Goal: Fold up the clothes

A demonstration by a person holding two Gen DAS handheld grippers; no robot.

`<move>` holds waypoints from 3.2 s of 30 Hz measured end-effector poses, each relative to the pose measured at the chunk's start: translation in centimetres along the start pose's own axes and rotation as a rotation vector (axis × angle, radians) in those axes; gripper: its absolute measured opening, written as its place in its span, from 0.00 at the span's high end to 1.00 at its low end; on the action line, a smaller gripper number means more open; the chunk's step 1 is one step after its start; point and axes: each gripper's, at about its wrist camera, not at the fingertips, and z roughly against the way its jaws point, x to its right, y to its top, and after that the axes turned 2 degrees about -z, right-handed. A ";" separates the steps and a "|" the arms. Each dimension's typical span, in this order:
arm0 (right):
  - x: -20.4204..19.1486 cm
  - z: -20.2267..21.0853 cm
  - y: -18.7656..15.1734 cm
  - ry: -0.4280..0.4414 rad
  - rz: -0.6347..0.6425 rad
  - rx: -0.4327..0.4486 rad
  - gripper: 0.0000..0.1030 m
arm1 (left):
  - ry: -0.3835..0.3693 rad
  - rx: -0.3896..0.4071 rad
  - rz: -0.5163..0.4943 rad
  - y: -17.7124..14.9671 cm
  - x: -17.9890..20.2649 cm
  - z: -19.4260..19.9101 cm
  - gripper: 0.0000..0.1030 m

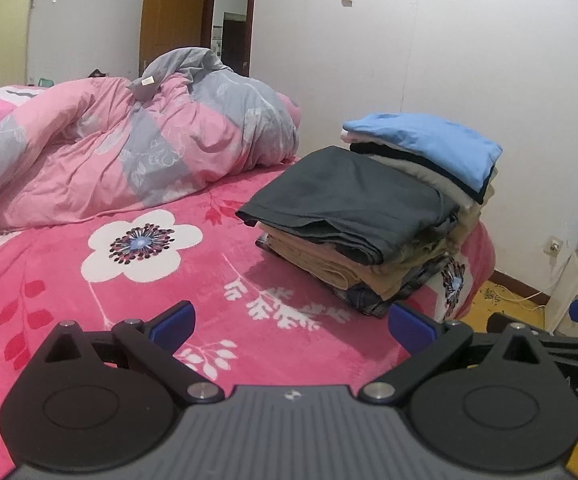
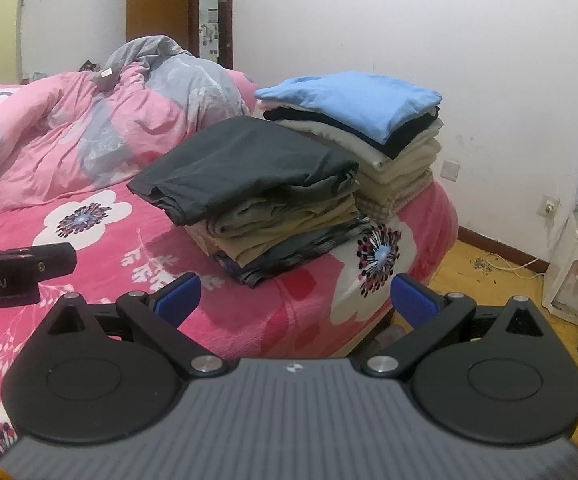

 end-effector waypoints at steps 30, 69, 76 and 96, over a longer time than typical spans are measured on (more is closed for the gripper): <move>-1.1 -0.5 -0.1 -0.004 0.014 -0.031 0.01 | -0.018 -0.036 0.002 -0.7 -0.7 -0.6 0.00; -1.3 -0.8 -0.4 -0.019 0.009 -0.047 0.01 | -0.028 -0.046 -0.005 -1.0 -0.6 -0.9 0.00; -1.3 -1.0 -0.3 -0.024 0.015 -0.050 0.01 | -0.029 -0.055 -0.007 -0.8 -0.6 -1.0 0.00; -1.8 -1.1 -0.1 -0.038 0.035 -0.045 0.01 | -0.025 -0.049 -0.001 -0.7 -1.1 -0.8 0.00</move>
